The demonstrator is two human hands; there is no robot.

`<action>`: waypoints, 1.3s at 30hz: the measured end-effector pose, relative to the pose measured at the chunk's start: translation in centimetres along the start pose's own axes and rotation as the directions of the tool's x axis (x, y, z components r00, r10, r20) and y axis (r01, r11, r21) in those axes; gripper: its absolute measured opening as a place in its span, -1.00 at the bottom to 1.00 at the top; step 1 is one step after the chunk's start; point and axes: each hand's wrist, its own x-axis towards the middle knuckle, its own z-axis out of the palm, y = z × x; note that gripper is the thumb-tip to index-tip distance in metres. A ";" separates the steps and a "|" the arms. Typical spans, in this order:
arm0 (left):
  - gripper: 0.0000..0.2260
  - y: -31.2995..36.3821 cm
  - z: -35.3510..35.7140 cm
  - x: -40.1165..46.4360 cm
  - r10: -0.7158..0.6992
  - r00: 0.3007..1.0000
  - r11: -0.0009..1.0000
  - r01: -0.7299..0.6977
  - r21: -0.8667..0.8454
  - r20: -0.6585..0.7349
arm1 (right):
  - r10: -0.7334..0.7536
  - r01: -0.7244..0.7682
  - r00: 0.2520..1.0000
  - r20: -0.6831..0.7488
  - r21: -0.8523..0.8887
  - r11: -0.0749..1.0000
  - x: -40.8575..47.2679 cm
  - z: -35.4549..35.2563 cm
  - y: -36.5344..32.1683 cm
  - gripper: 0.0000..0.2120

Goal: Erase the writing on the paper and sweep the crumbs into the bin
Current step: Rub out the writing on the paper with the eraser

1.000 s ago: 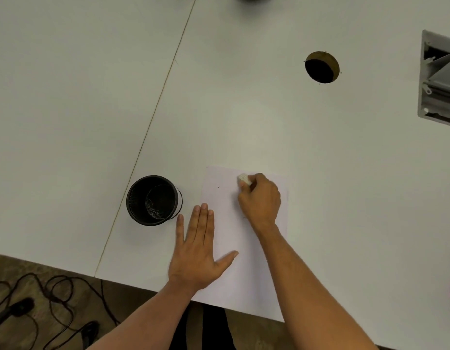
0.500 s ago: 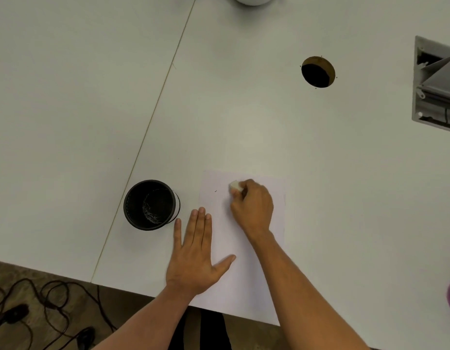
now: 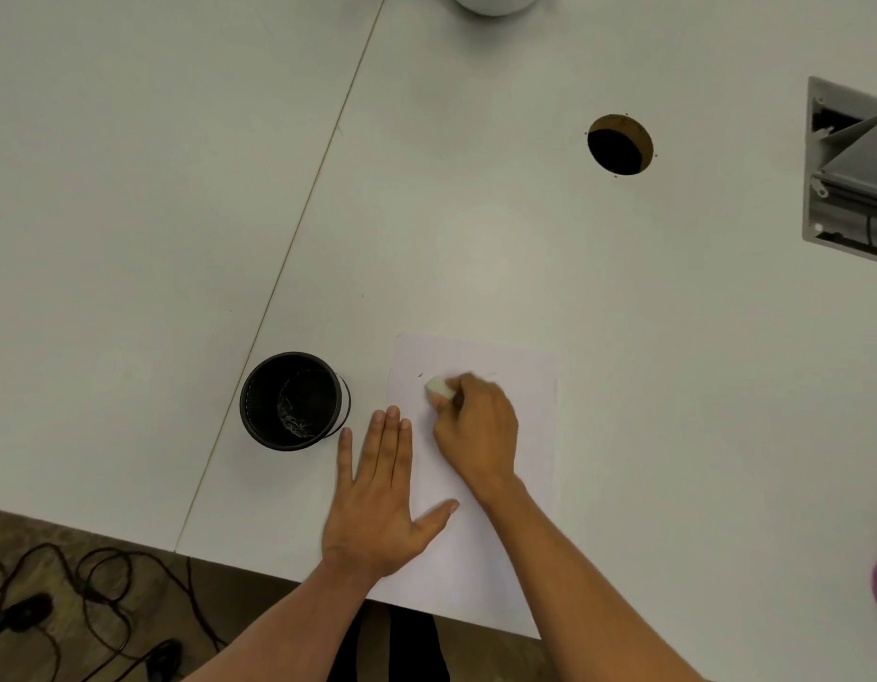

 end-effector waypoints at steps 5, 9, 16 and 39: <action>-0.08 0.1 -0.1 0.1 -0.002 1.000 1.000 0.002 0.007 -0.001 | 0.004 -0.004 1.000 -0.001 -0.048 0.999 -1.0 0.0 1.1 -0.83; -0.07 0.0 -0.1 0.1 -0.007 1.000 1.000 0.007 0.003 0.000 | 0.098 -0.100 0.994 -0.056 -0.031 0.995 3.1 -0.4 0.8 -0.85; -0.09 0.1 -0.1 0.1 -0.001 1.000 1.000 0.001 0.006 0.018 | -0.057 0.058 0.998 0.040 -0.030 0.998 -2.2 0.5 0.9 -0.84; -0.08 0.0 0.1 0.0 0.007 1.000 1.000 -0.007 -0.020 -0.026 | -0.081 0.081 0.997 -0.010 -0.062 0.995 1.9 0.8 -0.9 -0.86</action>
